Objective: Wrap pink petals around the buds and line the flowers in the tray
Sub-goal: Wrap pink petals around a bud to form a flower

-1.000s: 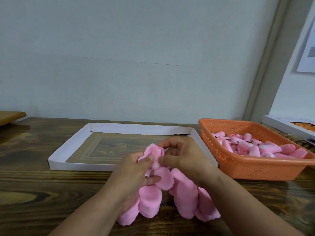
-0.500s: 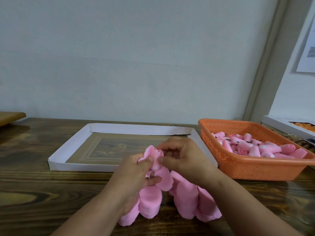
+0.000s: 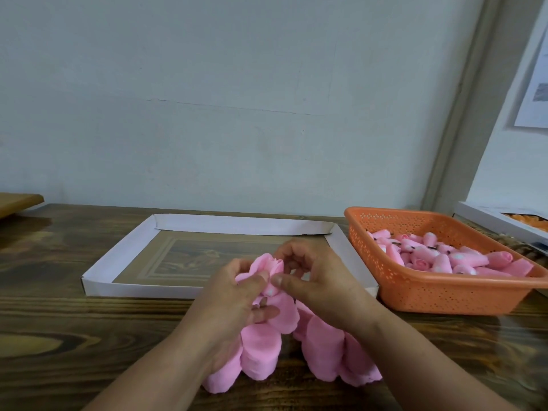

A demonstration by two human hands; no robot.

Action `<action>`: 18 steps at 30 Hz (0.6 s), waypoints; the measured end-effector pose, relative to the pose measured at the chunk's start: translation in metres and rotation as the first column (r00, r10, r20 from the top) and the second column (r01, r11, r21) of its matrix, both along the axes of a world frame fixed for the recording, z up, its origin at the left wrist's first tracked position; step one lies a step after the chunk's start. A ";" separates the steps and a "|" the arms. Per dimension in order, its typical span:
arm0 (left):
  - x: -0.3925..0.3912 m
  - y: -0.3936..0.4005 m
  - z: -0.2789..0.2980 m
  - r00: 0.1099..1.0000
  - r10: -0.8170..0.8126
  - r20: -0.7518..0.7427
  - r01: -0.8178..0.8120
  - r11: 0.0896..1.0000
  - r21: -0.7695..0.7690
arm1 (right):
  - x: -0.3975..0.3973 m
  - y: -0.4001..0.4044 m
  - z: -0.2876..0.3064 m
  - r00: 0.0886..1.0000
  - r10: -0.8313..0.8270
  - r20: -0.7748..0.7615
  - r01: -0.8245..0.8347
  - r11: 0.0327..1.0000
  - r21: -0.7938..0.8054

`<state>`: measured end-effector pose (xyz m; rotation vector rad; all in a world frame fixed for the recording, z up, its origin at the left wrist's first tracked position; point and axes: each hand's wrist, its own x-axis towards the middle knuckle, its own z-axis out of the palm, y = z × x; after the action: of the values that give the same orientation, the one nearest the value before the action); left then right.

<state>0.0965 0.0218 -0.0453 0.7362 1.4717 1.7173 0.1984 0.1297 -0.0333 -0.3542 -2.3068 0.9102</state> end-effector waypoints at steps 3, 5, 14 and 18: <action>0.000 -0.001 0.001 1.000 0.017 -0.019 -0.017 1.000 0.009 | -0.002 -0.002 -0.002 0.998 -0.040 -0.038 0.039 0.998 -0.044; 0.000 -0.002 0.001 0.999 0.020 -0.034 -0.019 1.000 0.013 | -0.001 -0.003 -0.001 0.996 -0.021 -0.083 0.009 0.991 -0.136; 0.000 -0.002 -0.001 0.999 0.040 -0.028 -0.039 0.999 0.028 | 0.000 -0.005 -0.001 0.989 0.042 -0.141 -0.071 0.977 -0.200; -0.001 0.000 -0.002 1.000 0.026 -0.017 -0.026 0.999 0.038 | 0.000 -0.005 -0.001 0.990 0.030 -0.136 -0.051 0.987 -0.154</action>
<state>0.0959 0.0216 -0.0477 0.7569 1.4700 1.7666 0.1983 0.1252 -0.0342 -0.3031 -2.1338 1.1059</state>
